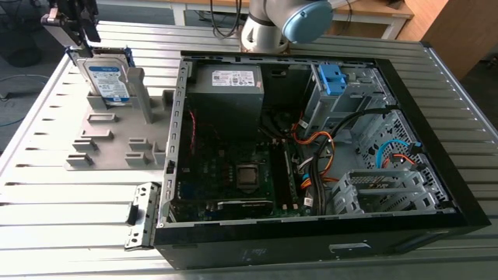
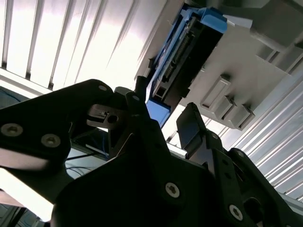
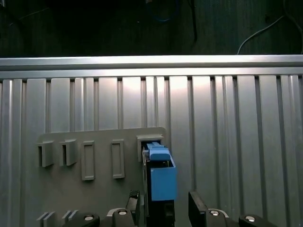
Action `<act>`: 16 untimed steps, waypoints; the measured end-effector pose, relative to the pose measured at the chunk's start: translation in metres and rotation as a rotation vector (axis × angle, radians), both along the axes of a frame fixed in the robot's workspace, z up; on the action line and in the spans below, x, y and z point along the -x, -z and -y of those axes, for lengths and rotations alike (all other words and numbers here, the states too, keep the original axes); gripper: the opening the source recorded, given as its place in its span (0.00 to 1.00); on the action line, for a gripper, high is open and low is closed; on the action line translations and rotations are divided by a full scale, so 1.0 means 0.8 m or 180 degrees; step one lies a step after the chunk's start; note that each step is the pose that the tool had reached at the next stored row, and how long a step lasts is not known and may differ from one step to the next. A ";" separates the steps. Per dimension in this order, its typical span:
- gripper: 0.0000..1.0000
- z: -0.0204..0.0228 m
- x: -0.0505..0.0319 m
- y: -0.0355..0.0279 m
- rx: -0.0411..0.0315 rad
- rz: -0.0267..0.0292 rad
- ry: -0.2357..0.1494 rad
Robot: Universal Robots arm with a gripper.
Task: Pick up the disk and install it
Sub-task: 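Pick up the disk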
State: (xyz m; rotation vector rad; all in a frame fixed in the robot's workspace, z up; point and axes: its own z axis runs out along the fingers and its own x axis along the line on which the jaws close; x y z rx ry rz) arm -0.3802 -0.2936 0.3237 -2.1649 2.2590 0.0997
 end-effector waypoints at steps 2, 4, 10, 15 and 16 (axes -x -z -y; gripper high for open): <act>0.53 -0.0026 0.003 0.0029 0.0000 0.0000 -0.0009; 0.53 -0.0036 0.005 0.0072 0.0001 -0.0001 -0.0024; 0.53 -0.0053 0.008 0.0186 0.0002 0.0000 -0.0168; 0.53 -0.0094 0.008 0.0299 0.0002 0.0000 -0.0194; 0.53 -0.0098 0.008 0.0322 0.0002 0.0000 -0.0194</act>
